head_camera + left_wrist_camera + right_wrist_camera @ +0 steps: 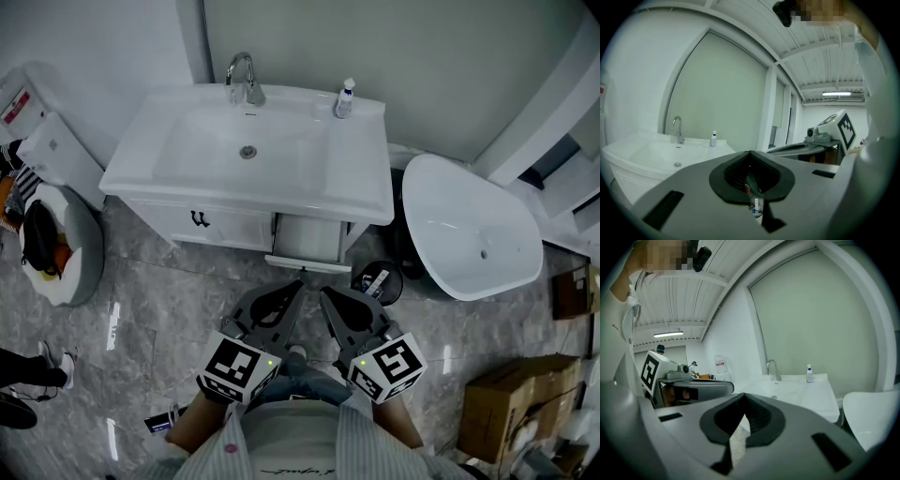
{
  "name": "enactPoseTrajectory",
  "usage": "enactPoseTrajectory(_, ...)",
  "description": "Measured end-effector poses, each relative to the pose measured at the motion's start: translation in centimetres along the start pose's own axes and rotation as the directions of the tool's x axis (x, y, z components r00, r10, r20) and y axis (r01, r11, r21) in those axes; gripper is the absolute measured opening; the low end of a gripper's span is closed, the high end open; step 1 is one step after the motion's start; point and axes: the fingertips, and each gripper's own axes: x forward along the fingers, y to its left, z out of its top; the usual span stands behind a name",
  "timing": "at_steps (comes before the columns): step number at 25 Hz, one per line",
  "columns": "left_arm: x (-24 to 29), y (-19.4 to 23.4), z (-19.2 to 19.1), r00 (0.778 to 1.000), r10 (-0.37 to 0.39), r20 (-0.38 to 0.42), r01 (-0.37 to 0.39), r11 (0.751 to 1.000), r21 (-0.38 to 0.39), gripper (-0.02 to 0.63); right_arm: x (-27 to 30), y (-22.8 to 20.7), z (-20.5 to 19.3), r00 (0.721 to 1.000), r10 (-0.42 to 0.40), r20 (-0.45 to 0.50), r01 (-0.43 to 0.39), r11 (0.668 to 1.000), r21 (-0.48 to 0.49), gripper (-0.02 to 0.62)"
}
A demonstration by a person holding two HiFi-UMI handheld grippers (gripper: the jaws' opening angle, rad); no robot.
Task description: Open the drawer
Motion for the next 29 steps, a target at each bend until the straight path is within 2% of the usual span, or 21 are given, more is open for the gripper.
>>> enactPoseTrajectory(24,-0.3,2.3,0.3,1.000,0.021,0.012,-0.021,0.997,-0.071,0.017,0.5,0.3,-1.2,0.998,0.011,-0.055,-0.010,1.000,0.015,0.008)
enactPoseTrajectory(26,-0.1,2.5,0.5,1.000,0.013,0.012,-0.012,0.997,-0.082,0.017,0.5,0.1,-1.0,0.998,0.009,-0.057,-0.008,1.000,0.010,0.008)
enactPoseTrajectory(29,0.5,2.6,0.8,1.000,-0.015,0.010,0.015,0.998,-0.056,0.017,0.6,-0.4,-0.4,0.999,-0.001,-0.050,0.001,1.000,-0.001,0.008)
